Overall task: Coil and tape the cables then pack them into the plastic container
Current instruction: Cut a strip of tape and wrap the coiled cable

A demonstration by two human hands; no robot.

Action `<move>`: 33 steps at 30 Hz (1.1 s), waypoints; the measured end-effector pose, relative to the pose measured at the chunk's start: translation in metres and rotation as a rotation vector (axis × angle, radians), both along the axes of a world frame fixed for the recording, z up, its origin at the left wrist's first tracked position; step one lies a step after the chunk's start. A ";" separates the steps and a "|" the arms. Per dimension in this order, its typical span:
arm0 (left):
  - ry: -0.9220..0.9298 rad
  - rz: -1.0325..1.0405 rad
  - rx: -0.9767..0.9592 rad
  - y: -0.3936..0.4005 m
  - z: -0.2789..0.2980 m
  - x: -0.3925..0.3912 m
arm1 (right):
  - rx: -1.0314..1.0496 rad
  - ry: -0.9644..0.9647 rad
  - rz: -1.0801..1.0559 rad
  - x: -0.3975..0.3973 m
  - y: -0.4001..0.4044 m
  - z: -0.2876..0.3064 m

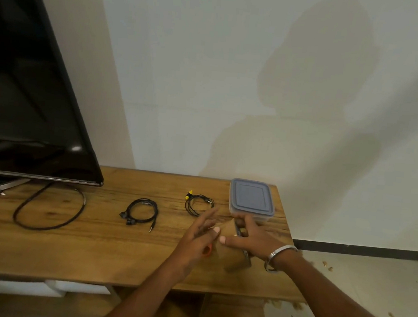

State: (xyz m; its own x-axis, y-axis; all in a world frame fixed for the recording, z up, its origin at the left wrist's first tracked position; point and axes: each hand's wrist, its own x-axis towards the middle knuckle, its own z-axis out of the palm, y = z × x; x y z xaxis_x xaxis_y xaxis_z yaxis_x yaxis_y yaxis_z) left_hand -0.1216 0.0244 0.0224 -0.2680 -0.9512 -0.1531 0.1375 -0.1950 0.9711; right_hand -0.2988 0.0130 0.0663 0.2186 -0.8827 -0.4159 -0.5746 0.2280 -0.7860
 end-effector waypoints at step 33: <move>-0.176 0.274 0.101 -0.007 0.000 -0.005 | -0.021 0.008 0.130 -0.003 0.010 -0.022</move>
